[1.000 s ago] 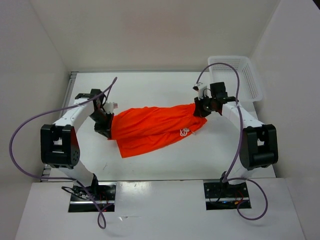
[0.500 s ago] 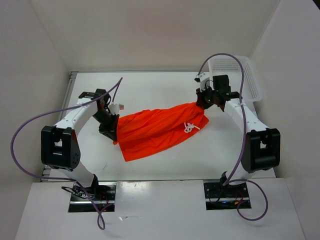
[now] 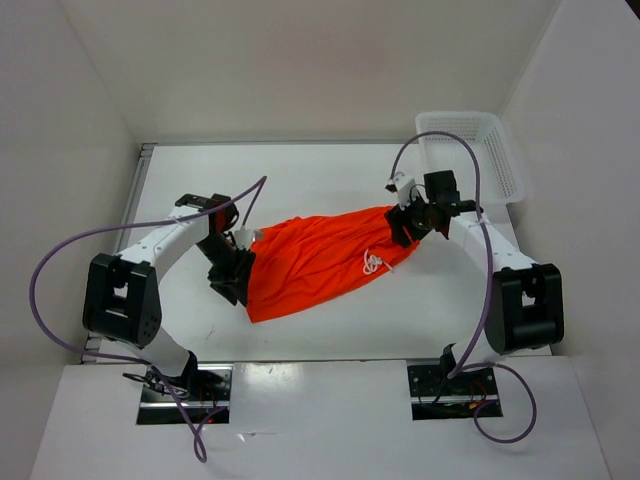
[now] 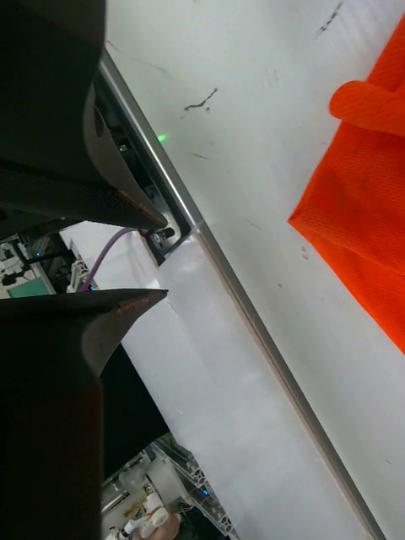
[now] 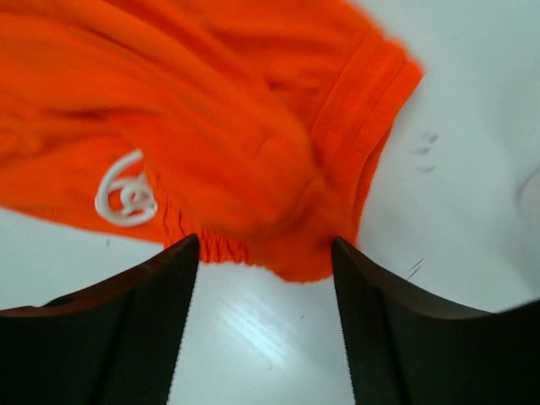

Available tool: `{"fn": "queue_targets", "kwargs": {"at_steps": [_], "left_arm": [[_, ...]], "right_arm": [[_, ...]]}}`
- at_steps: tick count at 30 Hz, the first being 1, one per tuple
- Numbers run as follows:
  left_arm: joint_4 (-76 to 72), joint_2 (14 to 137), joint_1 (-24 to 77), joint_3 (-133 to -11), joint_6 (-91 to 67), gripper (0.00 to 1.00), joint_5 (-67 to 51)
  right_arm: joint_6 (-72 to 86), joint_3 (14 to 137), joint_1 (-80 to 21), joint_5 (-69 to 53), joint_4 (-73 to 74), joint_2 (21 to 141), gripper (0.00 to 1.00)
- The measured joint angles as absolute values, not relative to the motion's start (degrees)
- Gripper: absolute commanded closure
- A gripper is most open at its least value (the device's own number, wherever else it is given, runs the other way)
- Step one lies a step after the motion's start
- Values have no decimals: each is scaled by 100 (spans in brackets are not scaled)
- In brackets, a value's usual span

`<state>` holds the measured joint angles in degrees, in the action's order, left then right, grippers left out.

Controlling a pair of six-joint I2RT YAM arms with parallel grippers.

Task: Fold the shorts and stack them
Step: Fold the shorts

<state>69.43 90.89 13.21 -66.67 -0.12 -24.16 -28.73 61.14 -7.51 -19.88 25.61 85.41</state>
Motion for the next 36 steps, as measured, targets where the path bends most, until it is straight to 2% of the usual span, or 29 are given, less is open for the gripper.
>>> {"fn": "queue_targets", "kwargs": {"at_steps": [3,8,10,12,15,18,23,33,36], "left_arm": [[7050,9089,1310,-6600,-23,56,-2357],[7011,9124,991,-6694,-21,56,-2228],[6842,9201,740,-6803,-21,56,-2110],[6573,9360,519,-6936,-23,55,-1942],[6128,9588,316,-7170,-23,51,-1704],[5653,9872,287,-7546,-21,50,-1594],[4897,10488,384,-8149,-25,49,-1468],[4281,11496,537,-8217,-23,49,-1074],[4239,11611,537,-8377,-27,58,-1127]], "right_arm": [[-2989,5911,-751,-1859,2779,8541,29],[-2766,5992,-751,-1837,2742,8530,42],[-2611,6047,-751,-1837,2709,8530,50],[-2464,6099,-751,-1831,2657,8530,53],[-2383,6187,-751,-1708,2609,8536,53],[-2412,6292,-751,-1527,2536,8578,42],[-2582,6333,-779,-1367,2469,8676,41],[-2714,6318,-829,-1247,2353,8879,37],[-2856,6233,-919,-1188,2329,8971,36]]}}
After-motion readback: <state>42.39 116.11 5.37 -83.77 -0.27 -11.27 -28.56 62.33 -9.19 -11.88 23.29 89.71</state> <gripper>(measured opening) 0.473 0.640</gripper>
